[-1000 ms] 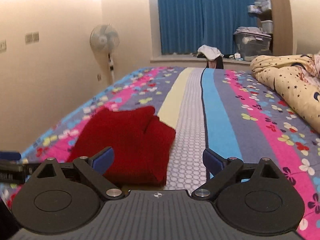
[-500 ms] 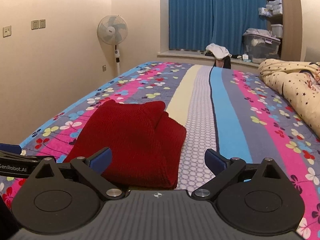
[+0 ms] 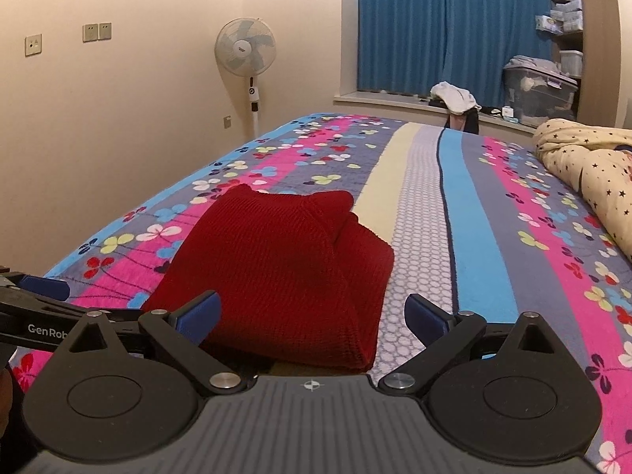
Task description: Fold small clothes
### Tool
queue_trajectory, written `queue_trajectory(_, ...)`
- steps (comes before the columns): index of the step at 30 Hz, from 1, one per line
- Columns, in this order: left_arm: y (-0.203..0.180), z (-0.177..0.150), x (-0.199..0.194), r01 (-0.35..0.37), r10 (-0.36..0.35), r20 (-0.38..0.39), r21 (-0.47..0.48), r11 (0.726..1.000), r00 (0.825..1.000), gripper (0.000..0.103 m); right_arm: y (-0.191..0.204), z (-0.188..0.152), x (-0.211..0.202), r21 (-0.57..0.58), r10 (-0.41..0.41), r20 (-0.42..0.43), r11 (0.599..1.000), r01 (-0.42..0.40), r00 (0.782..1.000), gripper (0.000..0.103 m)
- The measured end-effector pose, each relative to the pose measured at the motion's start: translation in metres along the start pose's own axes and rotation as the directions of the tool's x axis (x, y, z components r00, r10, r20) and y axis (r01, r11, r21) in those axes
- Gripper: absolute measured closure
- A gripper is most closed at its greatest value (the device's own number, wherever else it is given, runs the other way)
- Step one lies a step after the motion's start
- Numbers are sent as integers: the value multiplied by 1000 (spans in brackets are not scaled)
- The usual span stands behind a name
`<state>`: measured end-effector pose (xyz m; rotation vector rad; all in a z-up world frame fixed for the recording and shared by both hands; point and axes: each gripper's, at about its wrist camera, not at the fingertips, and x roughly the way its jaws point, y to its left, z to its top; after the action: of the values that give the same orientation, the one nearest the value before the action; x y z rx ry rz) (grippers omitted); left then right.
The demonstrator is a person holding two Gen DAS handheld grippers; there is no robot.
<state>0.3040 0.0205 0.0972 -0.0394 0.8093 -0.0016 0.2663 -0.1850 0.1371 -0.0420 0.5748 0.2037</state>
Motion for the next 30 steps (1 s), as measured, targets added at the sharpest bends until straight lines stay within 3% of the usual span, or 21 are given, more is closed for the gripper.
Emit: queue_trajectory(30,-1,0,1,7,-7,-1,7,1000,1000,1,3,-3,5,-22,17,-26,1000,-18,1000,4)
